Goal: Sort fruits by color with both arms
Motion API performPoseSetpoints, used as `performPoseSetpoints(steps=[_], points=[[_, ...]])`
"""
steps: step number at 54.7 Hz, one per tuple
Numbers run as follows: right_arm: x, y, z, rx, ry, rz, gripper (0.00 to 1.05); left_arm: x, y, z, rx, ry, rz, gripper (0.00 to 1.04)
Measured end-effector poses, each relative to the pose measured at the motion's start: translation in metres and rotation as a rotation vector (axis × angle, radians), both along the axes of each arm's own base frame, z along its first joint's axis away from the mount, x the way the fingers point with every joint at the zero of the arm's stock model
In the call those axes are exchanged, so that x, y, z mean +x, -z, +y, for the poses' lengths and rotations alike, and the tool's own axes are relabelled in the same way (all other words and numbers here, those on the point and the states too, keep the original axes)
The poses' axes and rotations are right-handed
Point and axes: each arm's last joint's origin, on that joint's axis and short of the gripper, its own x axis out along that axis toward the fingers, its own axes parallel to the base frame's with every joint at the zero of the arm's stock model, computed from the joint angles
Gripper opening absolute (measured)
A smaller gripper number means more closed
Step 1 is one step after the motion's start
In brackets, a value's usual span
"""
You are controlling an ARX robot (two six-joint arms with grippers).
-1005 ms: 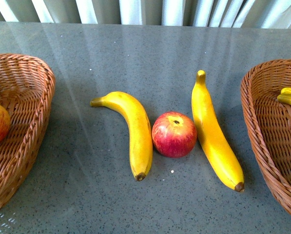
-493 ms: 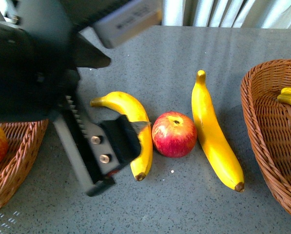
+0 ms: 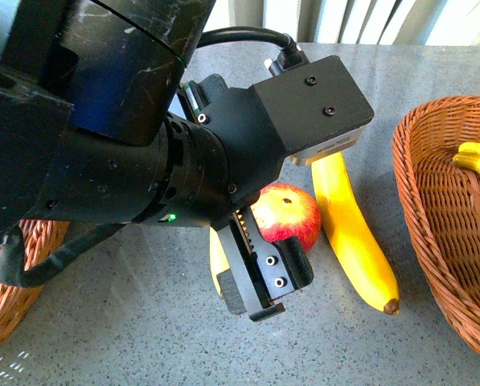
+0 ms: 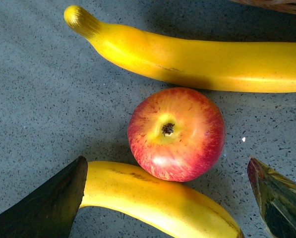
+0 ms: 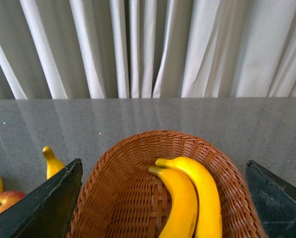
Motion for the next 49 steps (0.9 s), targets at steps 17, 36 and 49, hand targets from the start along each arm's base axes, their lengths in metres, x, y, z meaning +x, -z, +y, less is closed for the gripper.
performPoseSetpoints(steps=[17, 36, 49], points=[[0.0, 0.0, 0.0, 0.0, 0.0, 0.0, 0.96, 0.005, 0.011, -0.008, 0.016, 0.02, 0.016, 0.96], [0.0, 0.0, 0.0, 0.0, 0.0, 0.0, 0.96, 0.008, 0.022, -0.018, 0.03, 0.041, 0.039, 0.96], [0.0, 0.0, 0.0, 0.0, 0.0, 0.0, 0.96, 0.014, 0.028, -0.023, 0.038, 0.041, 0.049, 0.96]])
